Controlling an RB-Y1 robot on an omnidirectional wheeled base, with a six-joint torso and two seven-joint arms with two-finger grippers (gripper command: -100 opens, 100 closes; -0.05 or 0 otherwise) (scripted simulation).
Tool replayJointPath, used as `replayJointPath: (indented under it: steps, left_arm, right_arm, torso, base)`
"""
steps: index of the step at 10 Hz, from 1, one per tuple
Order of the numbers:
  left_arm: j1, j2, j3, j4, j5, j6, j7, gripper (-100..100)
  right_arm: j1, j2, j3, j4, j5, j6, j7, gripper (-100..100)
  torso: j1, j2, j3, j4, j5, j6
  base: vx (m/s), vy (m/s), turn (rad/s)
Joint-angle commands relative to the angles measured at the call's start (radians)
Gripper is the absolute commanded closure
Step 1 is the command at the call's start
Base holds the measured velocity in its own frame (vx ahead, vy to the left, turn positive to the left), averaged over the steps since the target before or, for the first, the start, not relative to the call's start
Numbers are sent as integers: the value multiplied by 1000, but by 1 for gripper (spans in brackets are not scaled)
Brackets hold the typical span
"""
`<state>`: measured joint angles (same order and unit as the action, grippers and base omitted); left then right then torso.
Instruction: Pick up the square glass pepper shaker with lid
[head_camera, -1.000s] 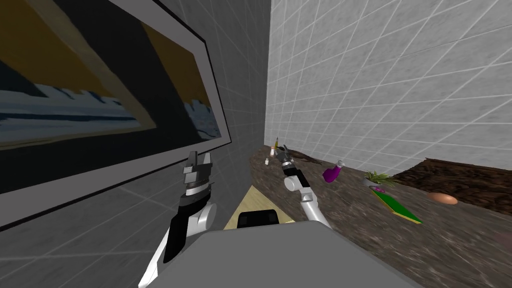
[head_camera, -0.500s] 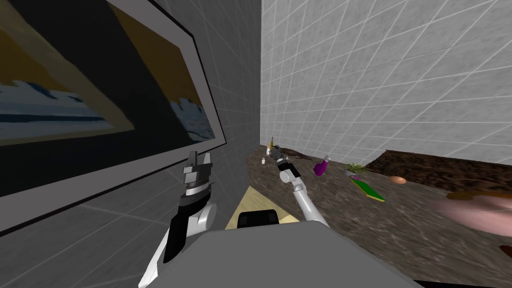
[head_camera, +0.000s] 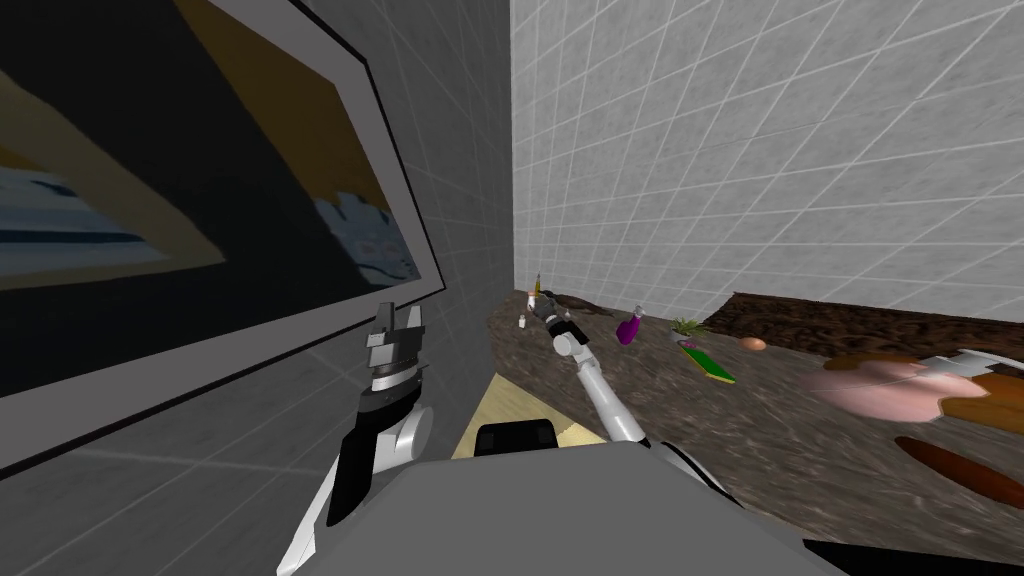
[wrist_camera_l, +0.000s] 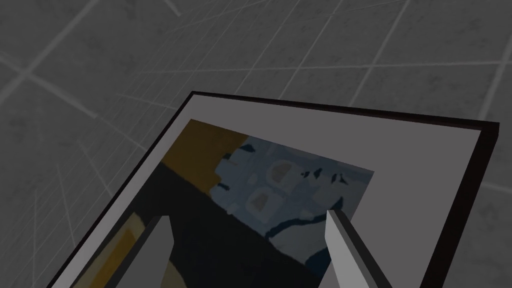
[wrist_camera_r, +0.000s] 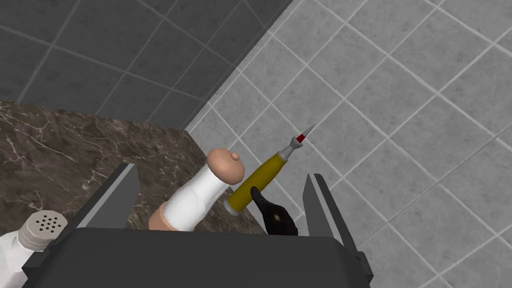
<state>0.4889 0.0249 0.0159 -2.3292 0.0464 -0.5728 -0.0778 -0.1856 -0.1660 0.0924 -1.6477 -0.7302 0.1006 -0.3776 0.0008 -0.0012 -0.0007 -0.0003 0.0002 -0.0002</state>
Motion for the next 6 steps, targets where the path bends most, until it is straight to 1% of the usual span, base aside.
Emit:
replayJointPath:
  steps: [1,2,3,4,5,6]
  left_arm:
    - [0,0,0,0,0,0,0,0]
    - [0,0,0,0,0,0,0,0]
    - [0,0,0,0,0,0,0,0]
    - [0,0,0,0,0,0,0,0]
    - [0,0,0,0,0,0,0,0]
    - [0,0,0,0,0,0,0,0]
  right_arm:
    - [-18,0,-4,32,-25,46,-23,-100]
    - [-56,3,2,79,-60,73,-54,-100]
    - [-56,3,2,84,-60,87,-54,-100]
    - [-93,6,7,127,-94,120,-86,-100]
    - [-93,6,7,136,-94,127,-86,-100]
    - [-129,9,12,167,-126,167,-119,-100]
  torso:
    - [0,0,0,0,0,0]
    - [0,0,0,0,0,0]
    - [0,0,0,0,0,0]
    - [0,0,0,0,0,0]
    - [-1,0,0,0,0,0]
    - [-1,0,0,0,0,0]
  base:
    - [3,12,-67]
    - [3,7,-114]
    - [3,6,-68]
    - [5,2,-133]
    - [5,5,-51]
    - [8,1,-101]
